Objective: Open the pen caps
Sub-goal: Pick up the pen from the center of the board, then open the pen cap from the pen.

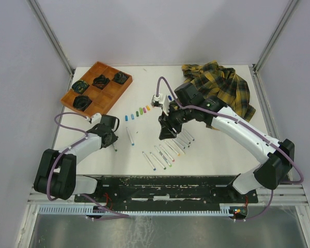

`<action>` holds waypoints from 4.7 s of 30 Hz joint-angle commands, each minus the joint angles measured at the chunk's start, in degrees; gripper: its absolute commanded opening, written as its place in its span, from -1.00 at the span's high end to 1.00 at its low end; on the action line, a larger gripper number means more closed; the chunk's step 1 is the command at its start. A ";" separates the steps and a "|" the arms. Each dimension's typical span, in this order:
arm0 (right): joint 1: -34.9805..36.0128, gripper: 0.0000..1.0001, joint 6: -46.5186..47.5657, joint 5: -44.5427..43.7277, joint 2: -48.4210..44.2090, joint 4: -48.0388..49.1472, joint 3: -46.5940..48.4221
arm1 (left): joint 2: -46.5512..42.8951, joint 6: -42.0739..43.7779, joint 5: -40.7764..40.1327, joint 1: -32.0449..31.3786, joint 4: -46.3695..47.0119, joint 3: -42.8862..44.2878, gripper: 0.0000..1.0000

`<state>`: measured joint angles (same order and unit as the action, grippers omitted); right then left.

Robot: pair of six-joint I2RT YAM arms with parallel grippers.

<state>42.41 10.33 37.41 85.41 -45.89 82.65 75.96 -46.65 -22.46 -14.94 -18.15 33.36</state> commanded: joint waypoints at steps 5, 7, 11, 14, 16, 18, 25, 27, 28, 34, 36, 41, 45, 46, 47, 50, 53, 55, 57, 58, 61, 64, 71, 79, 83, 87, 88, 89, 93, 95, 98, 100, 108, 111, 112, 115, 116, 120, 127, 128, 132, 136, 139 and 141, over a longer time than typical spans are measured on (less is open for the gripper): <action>-0.09 -0.04 -0.43 2.73 -0.42 2.83 -0.26 | 1.76 3.47 -1.01 -0.33 -1.86 2.78 0.43; -0.12 -0.04 -0.57 2.84 -0.35 2.98 -0.30 | 2.10 3.78 -1.09 -0.35 -2.46 3.12 0.44; -0.08 -0.04 -0.72 3.06 -0.17 3.08 -0.44 | 2.67 4.39 -1.22 -0.40 -3.62 3.92 0.48; -0.07 -0.04 -0.99 3.41 -0.17 3.19 -0.55 | 2.82 4.60 -1.60 -0.63 -4.08 4.09 0.51; -0.09 -0.04 -1.05 3.61 -0.16 3.30 -0.56 | 2.88 4.78 -1.64 -0.83 -4.08 4.00 0.56; -0.07 -0.04 -1.10 3.64 -0.20 3.46 -0.65 | 2.68 4.99 -1.64 -0.96 -4.17 3.99 0.65; -0.20 -0.05 -2.44 5.24 -0.06 4.92 -1.56 | -3.94 5.45 0.96 -1.30 -4.02 3.50 0.94; -0.21 -0.05 -4.01 6.75 -0.07 6.35 -2.34 | -7.84 5.35 2.74 -1.49 -3.01 2.55 0.94; -0.31 -0.05 -5.21 7.74 -0.06 7.64 -2.94 | -10.03 5.39 4.29 -1.50 -2.07 1.86 0.94; -1.98 -0.05 -17.97 15.97 -0.71 22.87 -10.20 | -25.93 4.14 16.64 -2.01 9.14 -4.99 0.94; -2.85 -0.05 -24.45 16.97 -2.21 33.16 -15.73 | -33.48 2.88 21.40 -2.24 15.74 -9.18 0.94; -5.33 -0.11 -45.26 18.60 -2.97 62.96 -26.30 | -46.05 -2.76 29.63 -2.83 33.99 -17.29 0.94; -5.83 -0.18 -53.80 18.45 -2.66 75.29 -30.10 | -50.75 -6.57 31.48 -3.35 46.04 -21.07 0.94; -5.84 -0.18 -54.85 18.83 -2.48 76.55 -30.17 | -51.56 -7.34 31.77 -3.48 48.27 -21.72 0.94; -5.80 -0.20 -55.67 19.04 -2.41 77.62 -30.22 | -51.94 -7.92 32.18 -3.63 50.54 -22.47 0.94; -5.82 -0.22 -58.14 19.71 -2.44 80.84 -30.55 | -52.58 -9.01 32.79 -4.67 55.09 -23.28 0.94; -5.84 -0.24 -61.54 19.85 -2.53 86.05 -31.49 | -52.42 -8.92 32.37 -6.41 57.83 -23.34 0.94; -5.81 -0.25 -62.04 19.90 -2.61 87.21 -31.54 | -51.68 -8.65 31.56 -8.01 59.30 -23.19 0.94; -5.71 -0.26 -62.27 20.05 -2.66 88.29 -31.74 | -50.37 -8.01 30.51 -10.34 61.17 -22.96 0.94; -5.67 -0.27 -62.39 20.03 -2.81 88.98 -31.99 | -49.53 -7.42 29.70 -12.18 61.78 -22.82 0.94; -5.46 -0.29 -62.69 20.02 -3.01 90.61 -32.40 | -46.55 -5.29 27.10 -16.85 64.38 -22.11 0.94; -5.13 -0.30 -62.58 20.47 -3.01 91.33 -32.46 | -43.63 -3.45 24.74 -20.69 66.54 -21.56 0.94; -3.87 -0.31 -60.98 20.32 -2.63 90.84 -33.10 | -37.48 -2.56 23.18 -23.91 72.22 -21.03 0.94; -1.92 -0.30 -58.84 19.25 -2.07 88.03 -32.91 | -34.18 -2.30 22.26 -25.78 75.38 -20.15 0.95; -1.45 -0.24 -58.22 18.66 -1.55 85.74 -32.39 | -33.33 -2.39 21.94 -26.47 75.87 -19.79 0.94; -1.12 -0.07 -58.80 18.37 -1.33 85.70 -32.26 | -32.06 -2.47 21.66 -27.26 77.01 -19.83 0.94; -1.11 -0.02 -58.86 18.38 -1.31 85.70 -32.17 | -31.78 -2.48 21.55 -27.48 77.22 -19.84 0.94; -1.14 0.03 -58.95 18.40 -1.30 85.70 -32.12 | -31.56 -2.48 21.43 -27.57 77.41 -19.85 0.94; -1.12 0.34 -59.24 18.56 -1.31 85.71 -31.94 | -31.04 -2.39 21.32 -28.01 77.67 -19.66 0.94; -1.11 0.65 -59.15 18.53 -1.31 85.55 -31.95 | -30.99 -2.38 21.36 -28.10 77.65 -19.69 0.94; -1.18 0.99 -58.68 18.57 -1.38 84.80 -31.81 | -31.27 -2.39 21.47 -28.11 77.23 -19.80 0.94; -1.11 1.00 -57.98 18.60 -1.53 83.64 -31.55 | -31.74 -2.57 21.36 -28.13 75.97 -19.80 0.79; -1.16 1.00 -53.66 20.04 -2.34 77.60 -29.65 | -37.27 -2.07 20.91 -27.74 60.54 -15.81 -0.39; -1.15 1.00 -49.27 19.99 -2.81 71.53 -28.08 | -38.32 -1.29 19.59 -27.21 50.27 -11.05 -0.54; -1.14 1.00 -47.30 19.78 -3.00 68.73 -27.37 | -38.44 -1.22 18.55 -27.02 46.78 -9.39 -0.55; -1.18 1.00 -41.48 18.55 -3.53 58.78 -24.95 | -38.17 -0.35 14.21 -26.90 35.14 -3.68 -0.55; -1.13 1.00 -39.48 17.76 -3.72 55.78 -24.14 | -38.02 -0.24 12.44 -26.94 31.28 -1.82 -0.55; -1.17 1.00 -33.08 14.98 -4.09 47.04 -21.32 | -36.21 -0.97 7.31 -26.85 20.26 4.07 -0.50; -1.19 1.00 -29.61 13.02 -3.96 42.57 -19.88 | -29.12 -0.44 9.76 -26.90 15.89 9.68 -0.02; -1.16 1.00 -29.16 12.83 -4.01 42.05 -19.75 | -28.36 -0.27 9.80 -26.85 15.52 10.41 0.07; -1.05 1.00 -27.69 11.89 -4.11 40.35 -19.25 | -26.94 0.44 9.64 -26.90 14.71 11.90 0.44; -1.05 1.00 -26.63 10.93 -4.13 38.91 -18.89 | -26.79 0.69 9.80 -26.90 14.11 12.38 0.56; -0.97 1.00 -25.97 10.50 -4.07 38.32 -18.79 | -26.61 0.69 10.19 -26.86 14.00 12.38 0.63; -0.94 1.00 -25.67 10.60 -4.08 38.15 -18.67 | -26.45 0.78 10.67 -26.90 14.13 12.34 0.89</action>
<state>41.17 -17.50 48.75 83.31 -6.96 61.19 49.36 -48.75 -11.42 -42.13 -4.25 43.35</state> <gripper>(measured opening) 0.042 0.240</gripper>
